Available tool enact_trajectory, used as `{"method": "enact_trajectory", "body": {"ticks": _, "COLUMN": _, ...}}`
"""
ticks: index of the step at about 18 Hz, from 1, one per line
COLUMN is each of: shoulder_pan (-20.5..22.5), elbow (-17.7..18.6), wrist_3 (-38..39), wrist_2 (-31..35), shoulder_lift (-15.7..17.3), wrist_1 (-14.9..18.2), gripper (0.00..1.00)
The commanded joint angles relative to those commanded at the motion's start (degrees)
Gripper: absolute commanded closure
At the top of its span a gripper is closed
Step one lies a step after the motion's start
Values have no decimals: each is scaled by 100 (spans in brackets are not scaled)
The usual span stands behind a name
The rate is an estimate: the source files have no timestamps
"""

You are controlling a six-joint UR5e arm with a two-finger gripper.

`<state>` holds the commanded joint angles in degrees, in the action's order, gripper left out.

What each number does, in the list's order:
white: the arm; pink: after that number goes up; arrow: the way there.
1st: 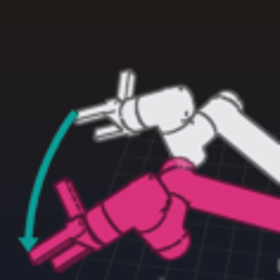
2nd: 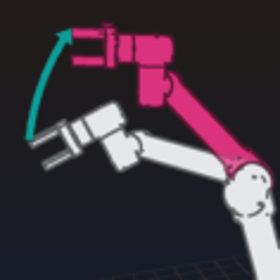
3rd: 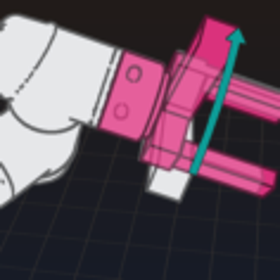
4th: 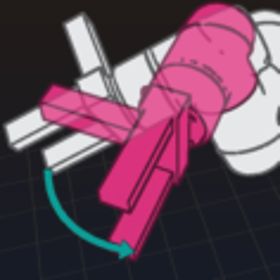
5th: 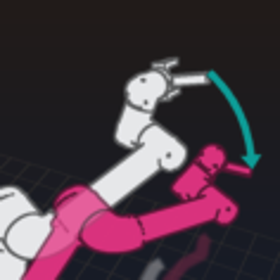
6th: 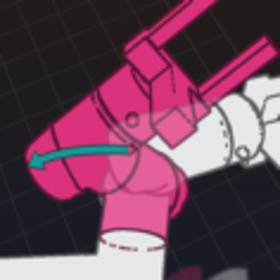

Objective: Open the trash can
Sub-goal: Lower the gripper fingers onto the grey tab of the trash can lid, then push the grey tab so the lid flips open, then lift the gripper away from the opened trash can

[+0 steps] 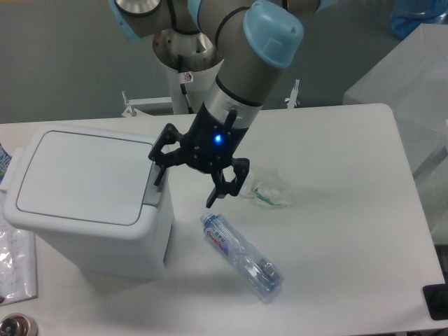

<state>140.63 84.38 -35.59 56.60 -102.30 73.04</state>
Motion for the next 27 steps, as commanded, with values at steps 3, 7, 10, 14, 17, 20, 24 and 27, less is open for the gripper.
{"method": "enact_trajectory", "body": {"ticks": 3, "shoulder_pan": 0, "elbow": 0, "wrist_3": 0, "wrist_2": 0, "shoulder_lift": -17, "wrist_1": -9, "gripper": 0}}
{"method": "enact_trajectory", "body": {"ticks": 7, "shoulder_pan": -9, "elbow": 9, "wrist_3": -26, "wrist_2": 44, "shoulder_lift": -53, "wrist_1": -53, "gripper": 0}}
{"method": "enact_trajectory", "body": {"ticks": 10, "shoulder_pan": -9, "elbow": 9, "wrist_3": -18, "wrist_2": 70, "shoulder_lift": -53, "wrist_1": -79, "gripper": 0}}
{"method": "enact_trajectory", "body": {"ticks": 14, "shoulder_pan": -9, "elbow": -96, "wrist_3": -18, "wrist_2": 70, "shoulder_lift": -26, "wrist_1": -53, "gripper": 0}}
{"method": "enact_trajectory", "body": {"ticks": 17, "shoulder_pan": 17, "elbow": -359, "wrist_3": -96, "wrist_2": 70, "shoulder_lift": -9, "wrist_1": -88, "gripper": 0}}
{"method": "enact_trajectory", "body": {"ticks": 20, "shoulder_pan": 219, "elbow": -422, "wrist_3": -280, "wrist_2": 114, "shoulder_lift": -53, "wrist_1": -105, "gripper": 0}}
{"method": "enact_trajectory", "body": {"ticks": 24, "shoulder_pan": 456, "elbow": -386, "wrist_3": -580, "wrist_2": 869, "shoulder_lift": -141, "wrist_1": -176, "gripper": 0}}
{"method": "enact_trajectory", "body": {"ticks": 27, "shoulder_pan": 676, "elbow": -553, "wrist_3": -737, "wrist_2": 905, "shoulder_lift": -386, "wrist_1": -220, "gripper": 0}}
